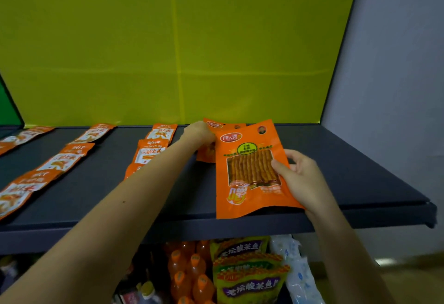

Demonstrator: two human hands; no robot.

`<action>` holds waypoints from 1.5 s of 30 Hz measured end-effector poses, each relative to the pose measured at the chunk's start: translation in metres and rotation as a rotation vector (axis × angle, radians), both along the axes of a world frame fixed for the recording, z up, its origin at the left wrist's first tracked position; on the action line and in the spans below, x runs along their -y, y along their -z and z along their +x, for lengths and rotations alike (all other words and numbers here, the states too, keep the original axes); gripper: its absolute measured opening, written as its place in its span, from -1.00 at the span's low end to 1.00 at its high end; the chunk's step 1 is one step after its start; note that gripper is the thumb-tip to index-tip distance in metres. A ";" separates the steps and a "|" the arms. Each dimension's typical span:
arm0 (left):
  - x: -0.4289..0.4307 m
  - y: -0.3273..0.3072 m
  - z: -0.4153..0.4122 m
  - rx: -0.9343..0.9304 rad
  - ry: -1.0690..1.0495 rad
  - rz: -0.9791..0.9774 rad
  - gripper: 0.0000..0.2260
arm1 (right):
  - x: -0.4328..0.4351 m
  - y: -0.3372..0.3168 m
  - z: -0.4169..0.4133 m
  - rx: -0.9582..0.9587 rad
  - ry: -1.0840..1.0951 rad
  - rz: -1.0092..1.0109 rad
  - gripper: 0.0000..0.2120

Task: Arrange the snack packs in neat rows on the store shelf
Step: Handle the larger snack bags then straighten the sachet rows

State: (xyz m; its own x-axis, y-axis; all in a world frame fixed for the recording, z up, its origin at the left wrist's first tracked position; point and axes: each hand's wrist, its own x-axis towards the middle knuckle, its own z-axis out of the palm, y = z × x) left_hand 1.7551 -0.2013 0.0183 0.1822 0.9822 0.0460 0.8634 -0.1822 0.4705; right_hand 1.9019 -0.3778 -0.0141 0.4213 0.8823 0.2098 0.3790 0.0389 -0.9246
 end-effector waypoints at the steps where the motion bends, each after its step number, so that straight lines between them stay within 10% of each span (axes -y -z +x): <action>1: -0.002 0.001 -0.001 -0.036 -0.007 0.019 -0.74 | -0.003 0.002 -0.002 0.027 0.007 -0.011 -0.92; 23: 0.089 -0.029 -0.116 -0.220 0.030 0.551 -0.76 | 0.000 -0.013 -0.037 0.588 0.095 -0.315 -0.64; 28: 0.157 -0.017 -0.162 -0.138 -0.040 0.707 -0.70 | 0.017 -0.018 -0.047 0.780 0.196 -0.028 -0.59; 35: 0.238 0.028 -0.262 -0.148 -0.350 0.619 -0.78 | 0.026 -0.026 -0.131 0.699 -0.261 0.401 -0.81; 45: 0.377 0.122 -0.399 -0.267 -0.930 0.324 -0.90 | 0.051 0.033 -0.321 0.732 -0.953 0.414 -0.75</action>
